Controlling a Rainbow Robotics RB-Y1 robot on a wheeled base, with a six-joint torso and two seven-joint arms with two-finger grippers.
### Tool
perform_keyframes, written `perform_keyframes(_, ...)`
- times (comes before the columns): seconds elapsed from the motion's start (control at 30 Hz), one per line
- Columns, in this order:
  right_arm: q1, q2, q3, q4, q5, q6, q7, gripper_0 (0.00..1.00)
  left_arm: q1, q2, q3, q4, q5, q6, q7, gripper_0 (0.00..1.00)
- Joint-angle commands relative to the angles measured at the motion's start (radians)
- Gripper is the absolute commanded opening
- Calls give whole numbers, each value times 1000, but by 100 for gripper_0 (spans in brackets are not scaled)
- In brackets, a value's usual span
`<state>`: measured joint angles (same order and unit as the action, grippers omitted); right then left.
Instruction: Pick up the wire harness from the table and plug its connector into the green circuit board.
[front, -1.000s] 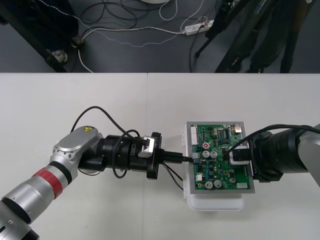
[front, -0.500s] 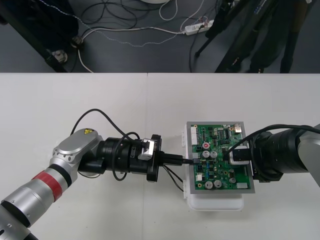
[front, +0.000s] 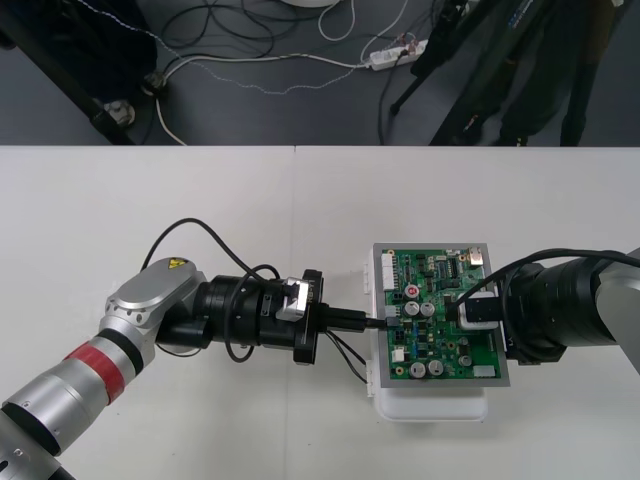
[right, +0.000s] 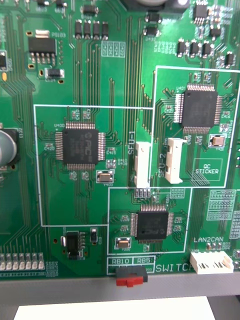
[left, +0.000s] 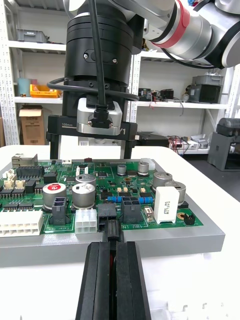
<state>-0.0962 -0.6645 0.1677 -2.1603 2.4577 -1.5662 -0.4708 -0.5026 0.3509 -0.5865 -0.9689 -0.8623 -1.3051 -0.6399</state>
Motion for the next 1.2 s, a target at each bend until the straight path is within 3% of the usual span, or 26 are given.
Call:
perform_keyframes(0.03, -17, 22, 18, -36, -5, -5, -9, 100, 9, -26, -19, -37, 13, 27, -87, 0)
perform_keyframes(1.2, -17, 22, 18, -36, -25, -5, -45, 100, 21, -24, -26, -48, 32, 49, -119, 0)
